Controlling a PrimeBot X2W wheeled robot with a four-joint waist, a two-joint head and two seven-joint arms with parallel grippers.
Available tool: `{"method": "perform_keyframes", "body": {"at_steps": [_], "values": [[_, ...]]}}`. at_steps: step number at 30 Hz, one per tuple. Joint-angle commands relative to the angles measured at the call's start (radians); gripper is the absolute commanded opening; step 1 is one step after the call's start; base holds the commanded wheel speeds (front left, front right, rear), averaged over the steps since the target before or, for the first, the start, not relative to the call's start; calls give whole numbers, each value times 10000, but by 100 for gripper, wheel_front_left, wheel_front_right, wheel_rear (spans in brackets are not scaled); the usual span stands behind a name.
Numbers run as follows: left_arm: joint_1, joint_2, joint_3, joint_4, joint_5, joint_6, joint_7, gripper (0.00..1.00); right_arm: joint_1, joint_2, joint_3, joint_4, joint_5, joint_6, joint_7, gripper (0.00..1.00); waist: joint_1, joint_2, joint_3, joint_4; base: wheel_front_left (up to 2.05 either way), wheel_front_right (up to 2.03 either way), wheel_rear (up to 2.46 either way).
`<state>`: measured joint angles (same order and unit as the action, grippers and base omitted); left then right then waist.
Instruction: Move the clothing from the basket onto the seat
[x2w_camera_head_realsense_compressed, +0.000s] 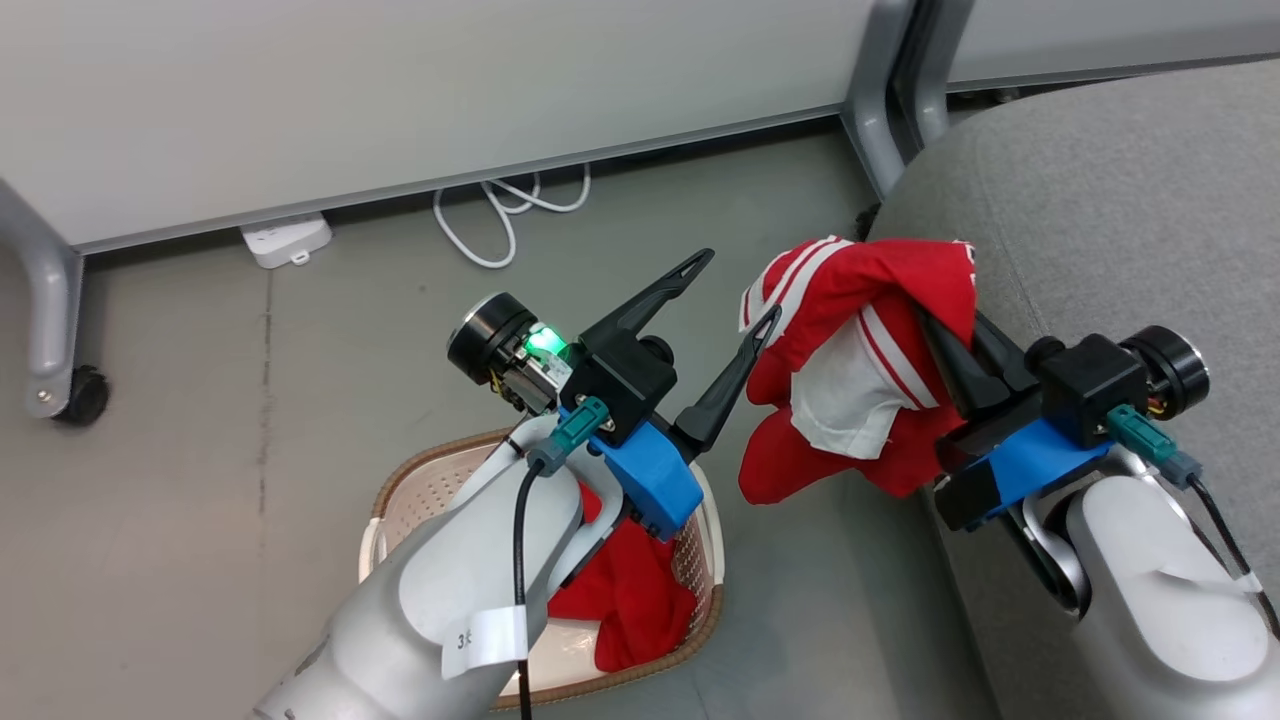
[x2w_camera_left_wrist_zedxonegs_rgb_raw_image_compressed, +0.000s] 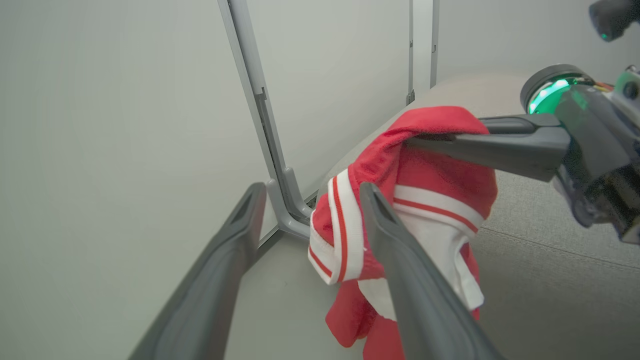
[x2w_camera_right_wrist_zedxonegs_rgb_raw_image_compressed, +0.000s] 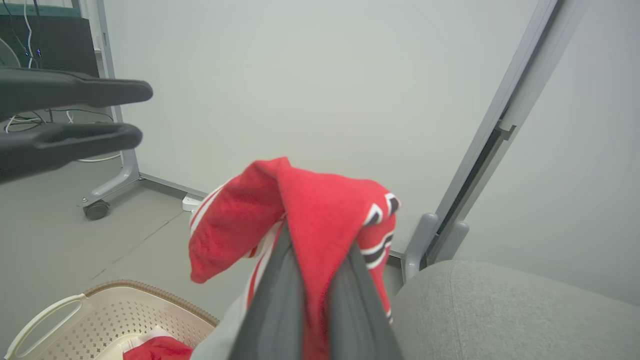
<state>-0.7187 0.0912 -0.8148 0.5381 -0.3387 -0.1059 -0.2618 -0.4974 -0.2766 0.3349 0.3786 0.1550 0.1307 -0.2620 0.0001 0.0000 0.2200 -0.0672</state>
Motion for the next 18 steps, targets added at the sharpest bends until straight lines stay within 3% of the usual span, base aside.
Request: {"method": "perform_keyframes", "body": {"at_steps": [1, 18], "values": [[102, 73, 12, -61, 67, 16, -48, 100, 123, 47, -163, -96, -53, 1, -45, 0, -1, 0, 191, -358, 0, 0, 0], [19, 193, -673, -271, 321, -79, -4, 100, 1292, 555, -2630, -1003, -278, 1, -45, 0, -1, 0, 853, -1997, 0, 0, 0]]}}
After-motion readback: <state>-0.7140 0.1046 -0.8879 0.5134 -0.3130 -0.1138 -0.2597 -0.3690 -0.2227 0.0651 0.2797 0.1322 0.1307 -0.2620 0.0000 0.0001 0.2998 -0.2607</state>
